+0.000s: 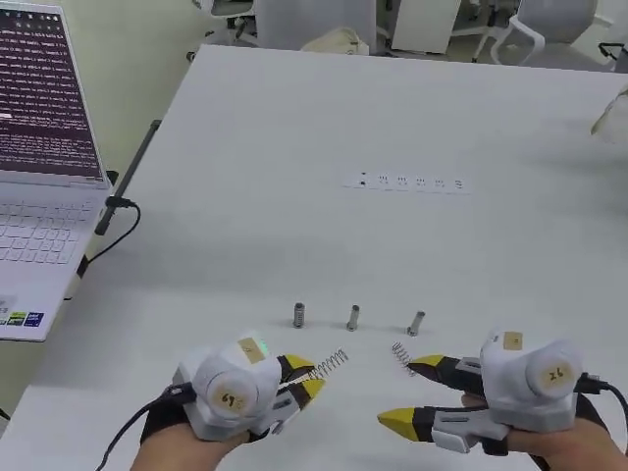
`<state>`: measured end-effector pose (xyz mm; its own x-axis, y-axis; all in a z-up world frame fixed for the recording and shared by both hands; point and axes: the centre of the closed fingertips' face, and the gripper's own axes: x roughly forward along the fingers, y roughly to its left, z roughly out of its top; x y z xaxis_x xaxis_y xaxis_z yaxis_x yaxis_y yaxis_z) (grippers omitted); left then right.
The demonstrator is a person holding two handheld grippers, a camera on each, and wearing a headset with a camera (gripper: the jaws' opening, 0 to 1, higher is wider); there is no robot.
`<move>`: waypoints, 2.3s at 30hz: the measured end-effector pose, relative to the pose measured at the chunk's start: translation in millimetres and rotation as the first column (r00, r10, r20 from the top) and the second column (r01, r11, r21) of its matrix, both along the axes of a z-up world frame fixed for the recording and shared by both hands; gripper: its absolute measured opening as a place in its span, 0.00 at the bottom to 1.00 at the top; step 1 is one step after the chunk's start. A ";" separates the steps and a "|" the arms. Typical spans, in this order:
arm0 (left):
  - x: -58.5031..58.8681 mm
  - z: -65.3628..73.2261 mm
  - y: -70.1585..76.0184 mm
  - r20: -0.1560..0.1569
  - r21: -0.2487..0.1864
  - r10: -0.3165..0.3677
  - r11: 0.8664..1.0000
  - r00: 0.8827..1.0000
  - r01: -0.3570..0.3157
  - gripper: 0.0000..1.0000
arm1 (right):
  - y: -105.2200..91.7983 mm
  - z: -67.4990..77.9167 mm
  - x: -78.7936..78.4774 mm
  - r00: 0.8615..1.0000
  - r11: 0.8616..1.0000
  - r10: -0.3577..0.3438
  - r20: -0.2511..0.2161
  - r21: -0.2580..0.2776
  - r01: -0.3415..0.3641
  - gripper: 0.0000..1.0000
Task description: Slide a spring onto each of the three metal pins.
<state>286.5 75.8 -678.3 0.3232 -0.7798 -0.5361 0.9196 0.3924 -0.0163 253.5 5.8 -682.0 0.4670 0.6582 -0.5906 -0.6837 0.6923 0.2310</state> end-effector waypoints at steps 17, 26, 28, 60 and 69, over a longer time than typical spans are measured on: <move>-19.4 1.6 -17.2 0.006 0.002 -0.095 0.996 0.995 0.095 0.03 | 11.8 11.5 8.8 0.995 0.995 0.094 0.018 0.010 -0.094 0.38; -26.6 4.6 -23.3 0.022 0.007 -0.139 0.990 0.990 0.139 0.03 | 27.4 15.0 5.3 0.984 0.984 0.176 0.005 0.039 -0.176 0.30; -27.8 5.6 -23.9 0.026 0.006 -0.148 0.989 0.989 0.148 0.03 | 29.0 14.2 4.4 0.982 0.981 0.190 -0.002 0.041 -0.190 0.29; -44.6 2.0 -32.6 0.061 0.063 -0.298 0.954 0.952 0.295 0.03 | 33.0 12.3 -13.0 0.944 0.944 0.325 -0.054 0.084 -0.320 0.11; -42.0 0.6 -39.0 0.066 0.059 -0.305 0.952 0.950 0.301 0.03 | 38.6 18.3 -12.6 0.926 0.927 0.375 -0.042 0.040 -0.374 0.10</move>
